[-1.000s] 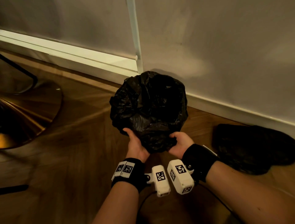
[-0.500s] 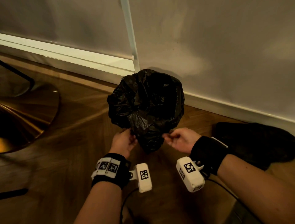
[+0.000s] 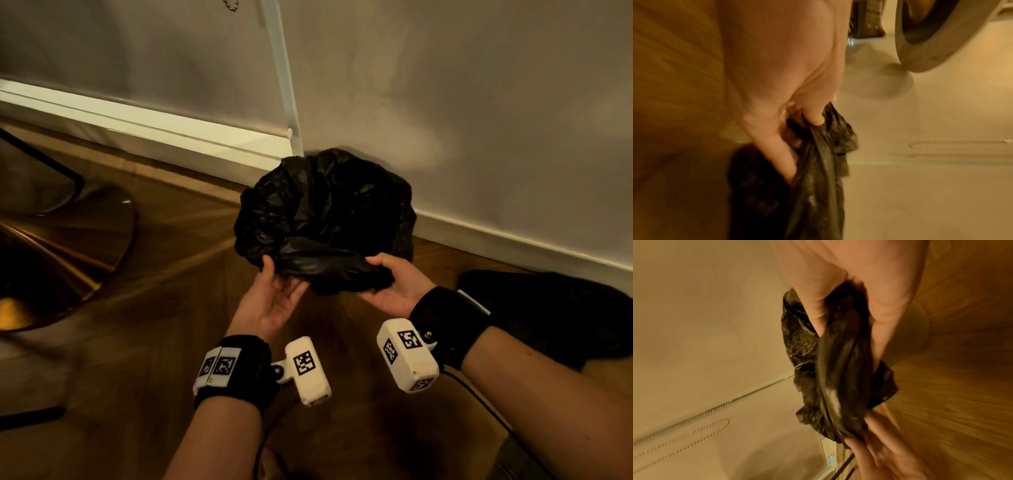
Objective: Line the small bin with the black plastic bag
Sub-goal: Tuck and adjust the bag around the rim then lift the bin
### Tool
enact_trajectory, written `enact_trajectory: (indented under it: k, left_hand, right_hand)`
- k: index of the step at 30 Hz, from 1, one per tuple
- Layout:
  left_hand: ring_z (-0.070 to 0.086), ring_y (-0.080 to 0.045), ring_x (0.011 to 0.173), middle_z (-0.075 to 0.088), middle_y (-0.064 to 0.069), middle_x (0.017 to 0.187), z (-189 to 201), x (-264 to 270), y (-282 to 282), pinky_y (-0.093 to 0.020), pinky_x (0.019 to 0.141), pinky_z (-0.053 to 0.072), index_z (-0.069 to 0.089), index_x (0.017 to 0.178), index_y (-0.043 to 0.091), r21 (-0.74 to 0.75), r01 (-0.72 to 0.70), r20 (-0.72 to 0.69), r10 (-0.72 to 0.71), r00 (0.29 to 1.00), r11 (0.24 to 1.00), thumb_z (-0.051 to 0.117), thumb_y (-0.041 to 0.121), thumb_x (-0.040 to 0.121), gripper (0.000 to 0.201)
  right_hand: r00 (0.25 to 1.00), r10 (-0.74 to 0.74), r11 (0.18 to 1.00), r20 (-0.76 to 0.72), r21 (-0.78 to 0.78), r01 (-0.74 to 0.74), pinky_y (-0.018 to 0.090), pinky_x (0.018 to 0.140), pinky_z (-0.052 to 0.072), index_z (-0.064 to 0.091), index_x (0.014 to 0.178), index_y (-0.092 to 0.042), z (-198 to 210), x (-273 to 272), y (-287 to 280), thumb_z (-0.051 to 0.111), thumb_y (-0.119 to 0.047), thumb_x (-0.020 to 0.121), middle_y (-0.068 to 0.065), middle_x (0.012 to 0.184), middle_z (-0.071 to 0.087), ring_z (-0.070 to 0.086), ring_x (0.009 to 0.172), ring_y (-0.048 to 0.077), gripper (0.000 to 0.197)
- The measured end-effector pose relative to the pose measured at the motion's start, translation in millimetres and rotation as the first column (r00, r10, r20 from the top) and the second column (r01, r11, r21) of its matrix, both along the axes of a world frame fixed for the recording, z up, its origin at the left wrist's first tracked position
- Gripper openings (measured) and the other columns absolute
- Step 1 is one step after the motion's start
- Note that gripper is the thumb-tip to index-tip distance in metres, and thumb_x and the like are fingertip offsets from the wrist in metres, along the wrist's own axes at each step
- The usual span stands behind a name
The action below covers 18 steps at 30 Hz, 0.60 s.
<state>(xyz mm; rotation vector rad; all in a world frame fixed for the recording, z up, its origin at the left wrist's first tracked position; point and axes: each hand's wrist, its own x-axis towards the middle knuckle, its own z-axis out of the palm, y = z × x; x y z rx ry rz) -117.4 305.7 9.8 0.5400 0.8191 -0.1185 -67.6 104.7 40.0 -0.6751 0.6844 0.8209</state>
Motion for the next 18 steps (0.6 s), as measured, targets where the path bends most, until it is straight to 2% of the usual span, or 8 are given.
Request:
enact_trajectory:
  k: [3, 6, 8, 10, 12, 14, 16, 18]
  left_hand:
    - [0.072, -0.03, 0.095, 0.067, -0.013, 0.118, -14, -8, 5, -0.04, 0.064, 0.06, 0.04, 0.144, 0.022, 0.028, -0.014, 0.009, 0.013, 1.0, 1.0, 0.048, 0.037, 0.097, 0.05]
    - [0.068, -0.032, 0.099, 0.063, -0.014, 0.122, -16, -8, -5, -0.044, 0.065, 0.06, 0.038, 0.145, 0.022, 0.012, -0.073, 0.007, 0.073, 0.997, 0.997, 0.045, 0.033, 0.1, 0.047]
    - [0.061, -0.031, 0.11, 0.061, -0.012, 0.123, -5, -2, -15, -0.048, 0.082, 0.056, 0.044, 0.138, 0.021, 0.008, -0.057, 0.053, 0.056, 0.997, 0.998, 0.046, 0.045, 0.097, 0.048]
    - [0.059, -0.029, 0.117, 0.061, -0.009, 0.128, 3, 9, -25, -0.049, 0.093, 0.052, 0.047, 0.134, 0.024, 0.109, 0.054, 0.094, -0.064, 0.993, 0.993, 0.063, 0.052, 0.085, 0.058]
    - [0.061, -0.029, 0.114, 0.059, -0.01, 0.132, 6, 24, -31, -0.05, 0.089, 0.054, 0.038, 0.14, 0.026, 0.314, 0.136, 0.001, -0.143, 0.99, 0.94, 0.08, 0.032, 0.076, 0.077]
    - [0.06, -0.031, 0.112, 0.054, -0.01, 0.132, 7, 35, -26, -0.048, 0.084, 0.056, 0.03, 0.143, 0.027, 0.49, 0.174, -0.137, -0.122, 0.983, 0.854, 0.077, 0.016, 0.078, 0.081]
    - [0.058, -0.031, 0.114, 0.052, -0.009, 0.133, 6, 41, -18, -0.047, 0.08, 0.058, 0.028, 0.143, 0.027, 0.549, 0.203, -0.153, -0.142, 0.978, 0.811, 0.072, 0.014, 0.082, 0.077]
    - [0.058, -0.03, 0.114, 0.053, -0.007, 0.134, 4, 42, -10, -0.043, 0.072, 0.06, 0.03, 0.144, 0.028, 0.565, 0.233, -0.151, -0.179, 0.972, 0.791, 0.071, 0.019, 0.084, 0.072]
  right_hand:
    - [1.0, 0.015, 1.0, 0.015, 0.012, -0.015, 0.049, 0.084, 0.055, 0.052, 0.126, -0.008, -5, -4, -6, 0.056, -0.009, 0.089, 0.02, 0.124, 0.059, 0.058, 0.111, 0.035, 0.037]
    - [0.998, 0.043, 0.999, 0.033, -0.026, -0.043, 0.043, 0.095, 0.047, 0.055, 0.123, -0.011, -4, -7, -6, 0.055, -0.008, 0.091, 0.016, 0.128, 0.058, 0.055, 0.118, 0.032, 0.033]
    - [0.999, 0.022, 0.998, 0.031, -0.051, -0.021, 0.038, 0.094, 0.047, 0.051, 0.129, -0.007, -2, -4, 1, 0.051, -0.004, 0.093, 0.016, 0.134, 0.055, 0.053, 0.121, 0.029, 0.037]
    - [0.998, 0.056, 0.995, 0.033, -0.079, -0.053, 0.036, 0.093, 0.047, 0.048, 0.133, -0.005, 3, 0, 10, 0.048, -0.003, 0.094, 0.015, 0.135, 0.054, 0.054, 0.119, 0.027, 0.039]
    - [0.993, 0.117, 0.987, 0.021, -0.111, -0.114, 0.035, 0.1, 0.044, 0.046, 0.136, -0.007, 7, 4, 15, 0.052, -0.008, 0.094, 0.014, 0.136, 0.053, 0.053, 0.119, 0.026, 0.043]
    - [0.978, 0.206, 0.951, 0.016, -0.238, -0.196, 0.042, 0.109, 0.036, 0.037, 0.143, -0.013, 7, 9, 8, 0.061, -0.021, 0.09, 0.011, 0.149, 0.038, 0.039, 0.134, 0.03, 0.059]
    - [0.957, 0.285, 0.879, 0.048, -0.41, -0.241, 0.048, 0.105, 0.035, 0.031, 0.145, -0.025, 7, 20, -7, 0.068, -0.033, 0.085, 0.004, 0.154, 0.025, 0.023, 0.142, 0.032, 0.071]
    - [0.957, 0.273, 0.862, 0.099, -0.468, -0.197, 0.047, 0.1, 0.041, 0.04, 0.139, -0.028, 5, 36, -20, 0.072, -0.04, 0.079, -0.001, 0.136, 0.039, 0.033, 0.135, 0.033, 0.07]
